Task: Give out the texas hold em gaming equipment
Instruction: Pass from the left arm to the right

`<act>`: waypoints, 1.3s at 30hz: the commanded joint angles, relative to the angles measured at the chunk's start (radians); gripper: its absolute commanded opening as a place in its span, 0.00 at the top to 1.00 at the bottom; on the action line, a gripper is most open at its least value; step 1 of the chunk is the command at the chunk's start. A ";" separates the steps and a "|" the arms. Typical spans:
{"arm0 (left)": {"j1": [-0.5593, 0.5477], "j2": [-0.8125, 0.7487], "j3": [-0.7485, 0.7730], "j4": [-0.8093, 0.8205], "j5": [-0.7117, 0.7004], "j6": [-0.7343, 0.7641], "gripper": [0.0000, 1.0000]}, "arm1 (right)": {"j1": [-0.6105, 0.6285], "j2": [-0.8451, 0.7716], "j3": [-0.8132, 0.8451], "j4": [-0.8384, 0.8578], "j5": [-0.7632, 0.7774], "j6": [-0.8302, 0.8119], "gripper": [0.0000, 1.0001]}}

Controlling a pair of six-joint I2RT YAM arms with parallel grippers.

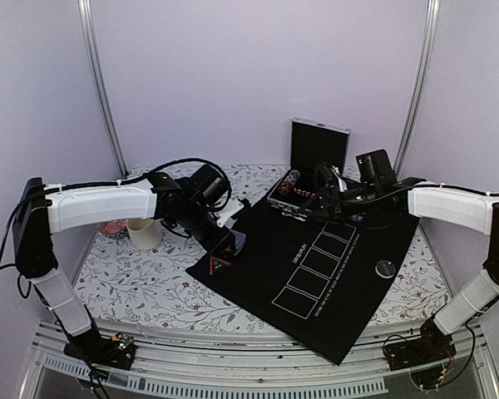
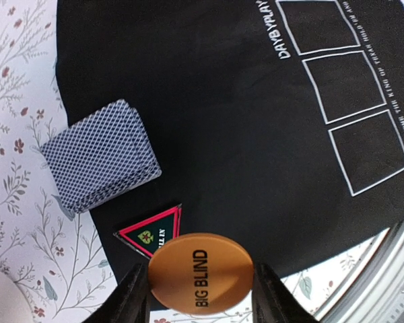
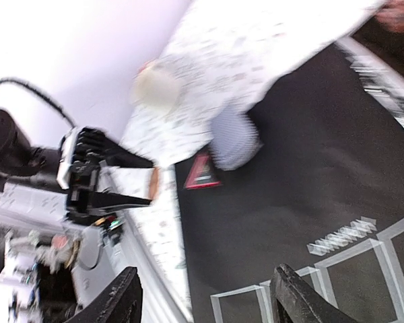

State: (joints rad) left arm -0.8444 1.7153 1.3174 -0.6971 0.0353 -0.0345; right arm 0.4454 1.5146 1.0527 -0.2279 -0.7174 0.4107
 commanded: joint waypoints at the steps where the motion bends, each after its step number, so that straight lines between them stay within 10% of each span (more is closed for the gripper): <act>1: -0.048 -0.046 0.052 -0.003 -0.037 0.033 0.54 | 0.133 0.107 0.031 0.252 -0.109 0.197 0.33; 21: -0.102 -0.073 0.073 0.068 -0.090 0.094 0.53 | 0.304 0.443 0.251 0.392 -0.235 0.341 0.44; 35: -0.104 -0.061 0.075 0.070 -0.113 0.109 0.53 | 0.310 0.453 0.257 0.399 -0.256 0.358 0.97; 39: -0.104 -0.081 0.055 0.068 -0.120 0.100 0.22 | 0.274 0.417 0.252 0.253 -0.196 0.271 0.97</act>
State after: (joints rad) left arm -0.9329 1.6497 1.3788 -0.6449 -0.0715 0.0715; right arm 0.7490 1.9705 1.2987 0.1551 -0.9688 0.7631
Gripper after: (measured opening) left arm 0.624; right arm 0.046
